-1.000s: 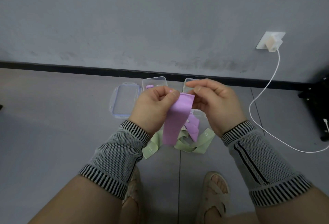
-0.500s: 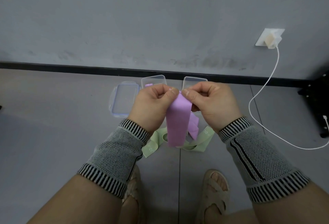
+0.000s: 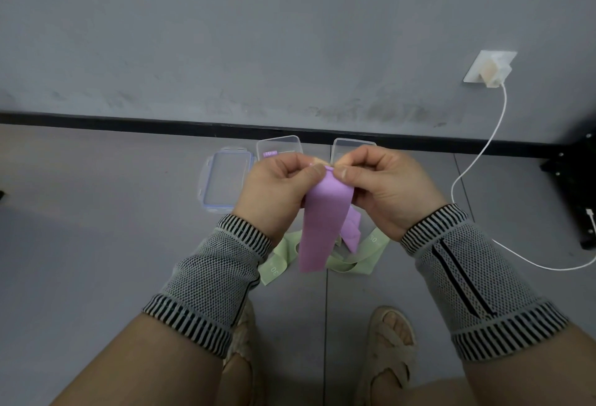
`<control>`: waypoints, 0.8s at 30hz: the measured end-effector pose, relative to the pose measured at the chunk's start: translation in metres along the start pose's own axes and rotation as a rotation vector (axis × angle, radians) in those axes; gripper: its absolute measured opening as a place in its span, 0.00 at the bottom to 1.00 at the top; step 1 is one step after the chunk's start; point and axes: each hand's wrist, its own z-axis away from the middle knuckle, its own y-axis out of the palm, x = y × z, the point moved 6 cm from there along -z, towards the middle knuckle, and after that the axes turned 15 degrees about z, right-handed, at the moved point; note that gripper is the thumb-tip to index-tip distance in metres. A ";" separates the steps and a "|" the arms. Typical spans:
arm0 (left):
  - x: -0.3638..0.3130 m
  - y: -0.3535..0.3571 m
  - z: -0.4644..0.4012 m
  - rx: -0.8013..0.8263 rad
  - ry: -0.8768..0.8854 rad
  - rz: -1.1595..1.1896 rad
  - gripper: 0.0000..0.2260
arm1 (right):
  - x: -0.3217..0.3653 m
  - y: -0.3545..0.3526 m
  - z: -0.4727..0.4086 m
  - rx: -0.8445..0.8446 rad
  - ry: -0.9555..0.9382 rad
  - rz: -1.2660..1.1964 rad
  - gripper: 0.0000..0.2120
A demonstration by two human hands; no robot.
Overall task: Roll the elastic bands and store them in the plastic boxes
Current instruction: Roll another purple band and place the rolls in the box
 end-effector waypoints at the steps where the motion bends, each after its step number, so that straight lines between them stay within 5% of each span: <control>1: 0.000 0.001 0.000 0.004 -0.005 0.010 0.08 | 0.000 0.000 0.000 0.007 0.014 -0.022 0.10; 8: 0.003 0.002 -0.002 -0.003 -0.049 0.099 0.12 | -0.001 0.000 0.001 -0.012 0.074 -0.082 0.11; 16: 0.008 0.003 -0.003 0.004 -0.059 0.116 0.05 | 0.005 -0.006 0.001 -0.227 -0.077 0.258 0.10; 24: -0.001 -0.004 -0.005 -0.034 0.027 0.055 0.09 | 0.000 -0.005 0.000 -0.056 0.010 0.020 0.06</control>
